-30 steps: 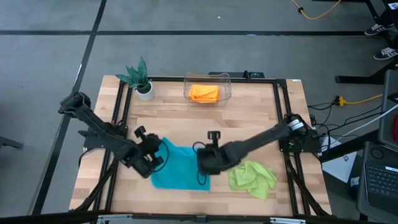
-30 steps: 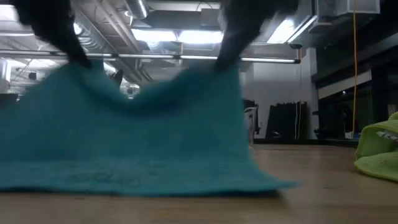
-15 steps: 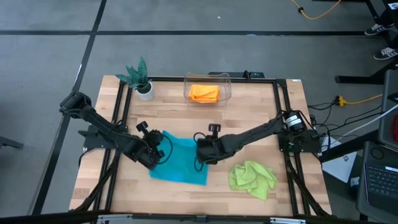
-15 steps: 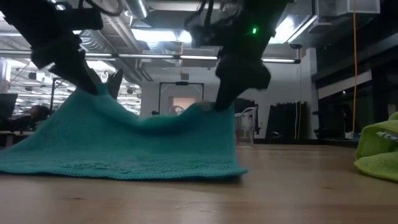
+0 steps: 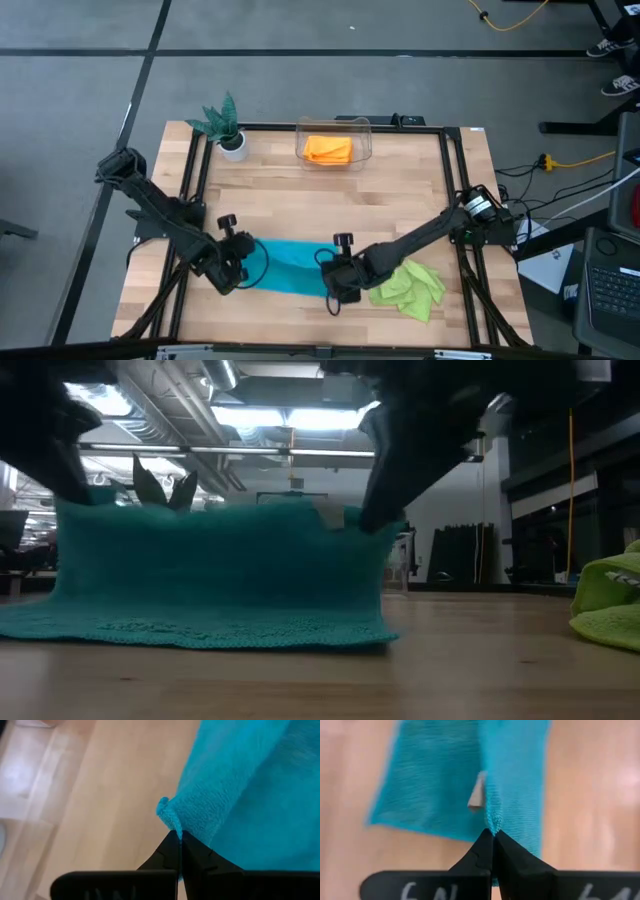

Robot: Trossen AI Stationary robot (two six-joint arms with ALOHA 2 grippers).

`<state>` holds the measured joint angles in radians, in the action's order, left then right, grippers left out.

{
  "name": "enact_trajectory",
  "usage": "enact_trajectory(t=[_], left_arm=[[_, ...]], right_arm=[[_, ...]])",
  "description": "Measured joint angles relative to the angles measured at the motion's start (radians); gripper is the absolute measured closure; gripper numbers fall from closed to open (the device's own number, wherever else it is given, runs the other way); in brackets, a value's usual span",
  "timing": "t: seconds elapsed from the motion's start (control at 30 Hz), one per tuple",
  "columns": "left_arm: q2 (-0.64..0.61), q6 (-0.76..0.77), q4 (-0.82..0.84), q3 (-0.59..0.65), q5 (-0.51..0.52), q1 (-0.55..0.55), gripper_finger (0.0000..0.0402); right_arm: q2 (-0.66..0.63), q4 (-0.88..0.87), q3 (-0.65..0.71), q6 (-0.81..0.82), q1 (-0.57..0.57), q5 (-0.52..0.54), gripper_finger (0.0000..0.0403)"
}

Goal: Fold microfiber towels
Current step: Fold the blue microfiber towel

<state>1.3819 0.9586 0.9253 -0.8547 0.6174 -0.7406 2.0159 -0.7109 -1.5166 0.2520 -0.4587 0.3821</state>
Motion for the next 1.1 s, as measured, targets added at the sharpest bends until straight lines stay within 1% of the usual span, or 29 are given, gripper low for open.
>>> enact_trajectory(t=[0.13,0.23,0.33,0.43,0.53,0.67,0.73,0.8,0.97,1.03,1.1], left_arm=[[0.0,0.036,-0.01,0.0,-0.003,-0.058,0.0401],[0.0,0.06,-0.059,0.005,-0.007,-0.091,0.0401],[0.0,0.06,-0.14,0.021,-0.008,-0.111,0.0401],[0.002,0.06,-0.185,0.029,-0.008,-0.125,0.0401],[0.005,0.07,-0.187,0.031,-0.011,-0.141,0.0401],[0.006,0.087,-0.183,0.031,-0.085,-0.145,0.0401],[0.011,0.096,-0.181,0.031,-0.093,-0.143,0.0399],[0.013,0.106,-0.17,0.031,-0.098,-0.136,0.0389],[0.012,0.112,-0.172,0.031,-0.106,-0.121,0.0339],[0.012,0.121,-0.175,0.031,-0.14,-0.122,0.0318],[0.012,0.136,-0.179,0.031,-0.167,-0.122,0.0299]], right_arm=[[0.007,0.03,0.0,0.032,-0.022,-0.048,0.0396],[0.02,0.067,0.0,0.058,-0.031,-0.069,0.0396],[0.037,0.095,0.0,0.059,-0.038,-0.091,0.0396],[0.058,0.1,0.001,0.06,-0.042,-0.115,0.0396],[0.071,0.111,0.001,0.059,-0.047,-0.131,0.0396],[0.075,0.122,0.001,0.061,-0.054,-0.14,0.039],[0.075,0.131,0.001,0.06,-0.055,-0.141,0.0378],[0.075,0.138,0.001,0.06,-0.055,-0.147,0.0358],[0.076,0.137,0.001,0.06,-0.055,-0.154,0.0294],[0.076,0.136,0.001,0.061,-0.054,-0.194,0.027],[0.076,0.142,0.001,0.067,-0.054,-0.278,0.0251]])
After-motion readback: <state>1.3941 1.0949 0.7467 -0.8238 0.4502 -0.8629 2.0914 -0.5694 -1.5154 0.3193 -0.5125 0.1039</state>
